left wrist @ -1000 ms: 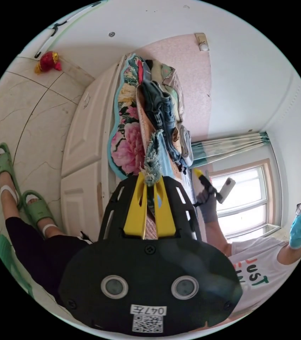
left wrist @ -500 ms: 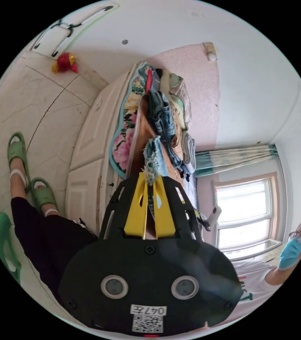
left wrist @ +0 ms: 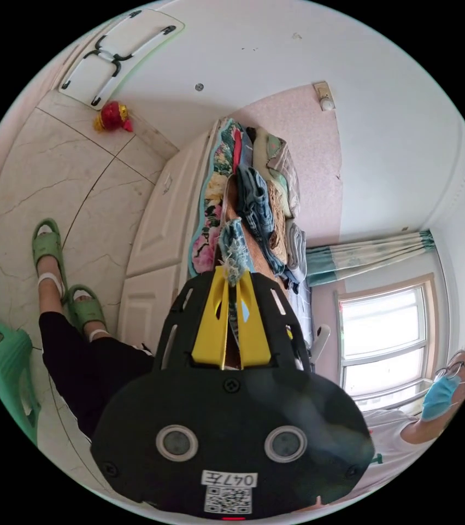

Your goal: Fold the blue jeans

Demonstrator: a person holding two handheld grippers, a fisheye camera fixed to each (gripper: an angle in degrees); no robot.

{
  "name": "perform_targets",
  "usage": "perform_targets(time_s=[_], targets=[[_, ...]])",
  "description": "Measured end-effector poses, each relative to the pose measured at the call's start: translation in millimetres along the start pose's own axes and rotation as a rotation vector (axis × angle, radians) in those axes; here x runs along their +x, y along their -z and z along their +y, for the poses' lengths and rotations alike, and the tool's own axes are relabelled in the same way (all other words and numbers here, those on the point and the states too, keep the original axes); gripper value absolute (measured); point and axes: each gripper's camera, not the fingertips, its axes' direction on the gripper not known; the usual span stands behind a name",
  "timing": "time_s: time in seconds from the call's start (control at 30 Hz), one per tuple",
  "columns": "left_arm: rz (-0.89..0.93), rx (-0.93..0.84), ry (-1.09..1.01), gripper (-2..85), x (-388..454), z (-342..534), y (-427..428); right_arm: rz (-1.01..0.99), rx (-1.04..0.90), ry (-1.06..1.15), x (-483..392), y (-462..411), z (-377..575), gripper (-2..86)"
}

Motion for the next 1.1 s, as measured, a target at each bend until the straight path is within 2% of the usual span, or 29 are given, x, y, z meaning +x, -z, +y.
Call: perform_targets(time_s=[0.13, 0.27, 0.4, 0.53, 0.63, 0.73, 0.83, 0.97, 1.1], targets=[[-0.020, -0.005, -0.074, -0.9, 41, -36, 11, -0.156, -0.058, 0.074, -4, -1, -3, -1.2], [0.044, -0.011, -0.187, -0.9, 101, -62, 16, -0.297, -0.070, 0.145, -37, 2, 41, -1.2], [0.109, -0.042, -0.322, -0.9, 171, -75, 15, -0.320, -0.084, 0.193, -65, -20, 70, -1.2], [0.172, -0.186, -0.498, -0.9, 266, -65, -21, -0.322, -0.099, 0.184, -60, -53, 77, -0.9], [0.265, -0.320, -0.607, -0.9, 332, -39, -62, -0.484, -0.108, 0.077, -13, -50, 86, -1.2], [0.293, -0.491, -0.689, -0.9, 384, 0, -119, -0.500, 0.084, -0.170, 69, -16, 125, -1.3], [0.225, -0.689, -0.657, -0.8, 402, 46, -196, -0.430, 0.143, -0.307, 132, 8, 170, -1.3], [0.098, -0.912, -0.483, -0.6, 389, 90, -283, -0.266, 0.045, -0.403, 170, 11, 226, -1.1], [0.071, -1.001, -0.371, 0.4, 387, 78, -302, -0.309, 0.023, -0.473, 178, -3, 260, -0.9]])
